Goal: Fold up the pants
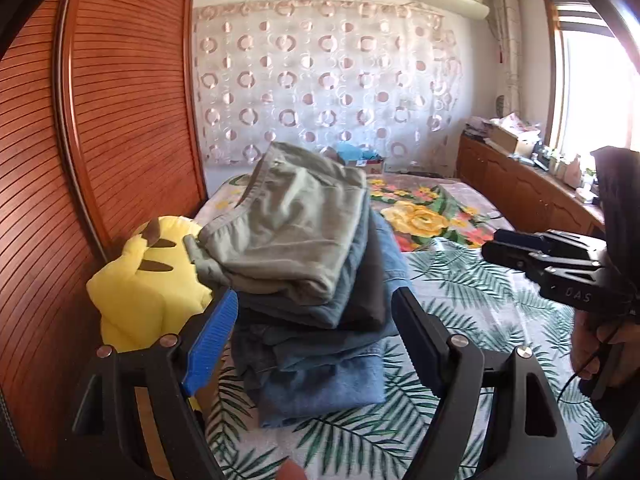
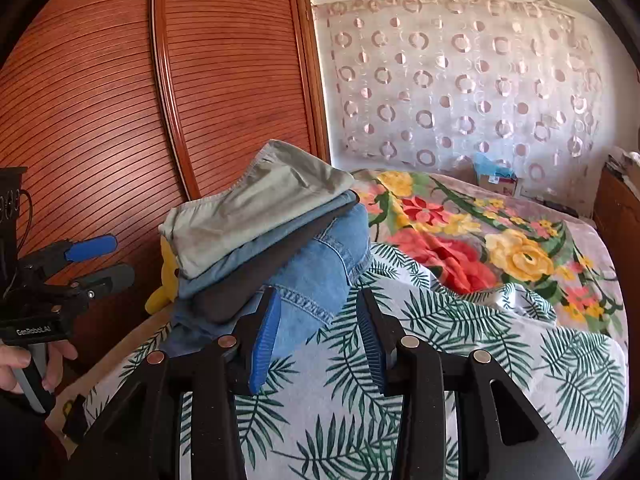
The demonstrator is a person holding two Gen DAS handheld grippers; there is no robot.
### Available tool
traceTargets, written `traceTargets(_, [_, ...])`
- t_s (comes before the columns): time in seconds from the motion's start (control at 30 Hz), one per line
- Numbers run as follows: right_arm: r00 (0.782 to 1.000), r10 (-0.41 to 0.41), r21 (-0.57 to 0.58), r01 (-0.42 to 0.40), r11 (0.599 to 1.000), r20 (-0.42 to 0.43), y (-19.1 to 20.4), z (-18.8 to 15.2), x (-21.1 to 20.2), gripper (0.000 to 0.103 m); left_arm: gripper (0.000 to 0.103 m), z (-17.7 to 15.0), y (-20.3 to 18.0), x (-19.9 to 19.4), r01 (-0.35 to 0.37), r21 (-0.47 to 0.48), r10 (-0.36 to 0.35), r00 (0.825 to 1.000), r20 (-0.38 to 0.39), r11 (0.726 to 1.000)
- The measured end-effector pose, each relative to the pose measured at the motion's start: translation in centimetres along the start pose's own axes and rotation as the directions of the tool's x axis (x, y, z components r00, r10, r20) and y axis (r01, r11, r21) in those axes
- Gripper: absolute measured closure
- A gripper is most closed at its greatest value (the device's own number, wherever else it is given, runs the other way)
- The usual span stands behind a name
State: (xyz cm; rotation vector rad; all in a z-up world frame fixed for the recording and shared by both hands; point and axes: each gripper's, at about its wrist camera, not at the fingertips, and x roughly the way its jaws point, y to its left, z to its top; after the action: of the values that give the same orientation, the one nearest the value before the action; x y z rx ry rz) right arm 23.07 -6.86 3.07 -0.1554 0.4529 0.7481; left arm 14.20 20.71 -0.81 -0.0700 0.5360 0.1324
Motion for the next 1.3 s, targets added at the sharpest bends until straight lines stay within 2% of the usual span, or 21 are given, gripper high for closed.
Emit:
traceTargets(0.07, [1.000, -0.001, 0.004, 0.001, 1.000, 0.002, 0.0, 0.0, -0.3, 0.062, 0.023, -0.1, -0.5, -0.2, 0.010, 0.009, -0.010, 1.000, -0.004, 1.000])
traceTargets(0.13, [1.000, -0.003, 0.009, 0.003, 1.000, 0.004, 0.0, -0.1, -0.7, 0.062, 0.002, -0.2, -0.8, -0.4, 0.020, 0.011, -0.020, 1.000, -0.006, 1.000])
traceTargets(0.17, [1.000, -0.002, 0.011, 0.002, 1.000, 0.007, 0.0, -0.3, -0.9, 0.062, 0.000, -0.3, -0.9, -0.6, 0.031, 0.006, -0.031, 1.000, -0.001, 0.999])
traceTargets(0.57, [0.998, -0.035, 0.015, 0.034, 0.999, 0.051, 0.4, -1.6, -4.4, 0.056, 0.000, 0.4, -3.7, -3.3, 0.077, 0.030, -0.078, 0.996, 0.043, 0.997])
traceTargets(0.63, [0.997, -0.045, 0.018, 0.044, 0.999, 0.058, 0.4, -1.9, -5.2, 0.053, 0.000, 0.5, -4.3, -3.8, 0.065, 0.035, -0.066, 0.997, 0.046, 0.997])
traceTargets(0.73, [0.995, -0.065, 0.022, 0.063, 0.998, 0.072, 0.5, -2.4, -6.5, 0.051, 0.000, 0.7, -5.1, -4.3, 0.058, 0.041, -0.060, 0.997, 0.049, 0.997])
traceTargets(0.87, [0.991, -0.096, 0.028, 0.093, 0.995, 0.096, 0.7, -3.0, -8.7, 0.046, 0.000, 0.5, -6.0, -5.1, 0.106, 0.037, -0.108, 0.993, 0.054, 0.994])
traceTargets(0.97, [0.988, -0.111, 0.042, 0.107, 0.993, 0.109, 1.0, -3.6, -10.1, 0.040, 0.000, 0.2, -7.3, -5.7, 0.104, 0.047, -0.106, 0.993, 0.051, 0.993])
traceTargets(1.3, [0.971, -0.224, 0.102, 0.215, 0.971, 0.089, 1.3, -6.1, -14.2, 0.032, 0.000, -1.1, -11.7, -7.0, 0.158, 0.073, -0.161, 0.986, 0.035, 0.985])
